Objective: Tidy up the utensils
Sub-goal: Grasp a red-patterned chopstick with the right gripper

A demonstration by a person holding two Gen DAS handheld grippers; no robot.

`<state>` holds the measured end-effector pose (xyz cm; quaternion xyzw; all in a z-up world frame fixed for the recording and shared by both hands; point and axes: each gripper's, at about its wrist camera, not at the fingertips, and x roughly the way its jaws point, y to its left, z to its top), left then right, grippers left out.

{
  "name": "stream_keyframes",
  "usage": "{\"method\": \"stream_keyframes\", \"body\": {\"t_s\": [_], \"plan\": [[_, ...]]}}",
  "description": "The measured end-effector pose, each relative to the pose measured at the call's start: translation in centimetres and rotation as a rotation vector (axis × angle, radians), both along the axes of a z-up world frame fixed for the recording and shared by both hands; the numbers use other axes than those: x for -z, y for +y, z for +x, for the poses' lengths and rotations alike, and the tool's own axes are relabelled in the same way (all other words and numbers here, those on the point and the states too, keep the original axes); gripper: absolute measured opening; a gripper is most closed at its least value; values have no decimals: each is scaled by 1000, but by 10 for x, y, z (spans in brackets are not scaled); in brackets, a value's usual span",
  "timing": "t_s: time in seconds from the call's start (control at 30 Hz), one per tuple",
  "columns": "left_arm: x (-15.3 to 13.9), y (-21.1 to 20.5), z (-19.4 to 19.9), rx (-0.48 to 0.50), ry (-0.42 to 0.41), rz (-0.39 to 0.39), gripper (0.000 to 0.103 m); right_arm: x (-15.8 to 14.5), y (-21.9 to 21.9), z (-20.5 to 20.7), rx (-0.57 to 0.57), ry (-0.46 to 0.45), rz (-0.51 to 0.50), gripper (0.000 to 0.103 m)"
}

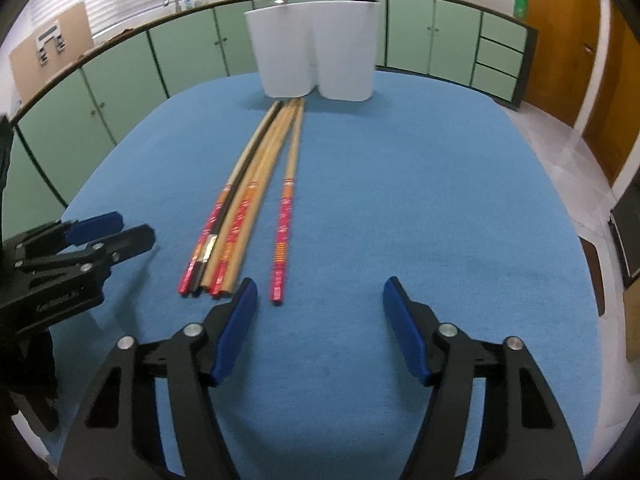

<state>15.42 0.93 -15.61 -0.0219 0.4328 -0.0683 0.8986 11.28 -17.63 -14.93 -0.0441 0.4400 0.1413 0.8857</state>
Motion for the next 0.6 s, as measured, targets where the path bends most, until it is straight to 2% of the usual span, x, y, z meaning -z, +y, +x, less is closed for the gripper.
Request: {"method": "stream_keyframes", "body": {"t_s": [0.07, 0.1, 0.13, 0.2, 0.23, 0.47, 0.6], "plan": [[0, 0, -1, 2, -1, 2, 57, 0, 6, 1, -15, -4, -12, 44], [-1, -1, -1, 4, -1, 1, 57, -1, 8, 1, -27, -7, -11, 36], [-1, -2, -2, 5, -2, 0, 57, -1, 10, 0, -39, -8, -6, 24], [-1, -4, -2, 11, -3, 0, 58, -1, 11, 0, -52, -4, 3, 9], [-1, -6, -2, 13, -2, 1, 58, -1, 11, 0, -52, -2, 9, 6], [-1, -15, -7, 39, 6, -1, 58, -2, -5, 2, -5, 5, 42, 5], [-6, -29, -12, 91, -2, -14, 58, -1, -10, 3, 8, 9, 47, 5]]}}
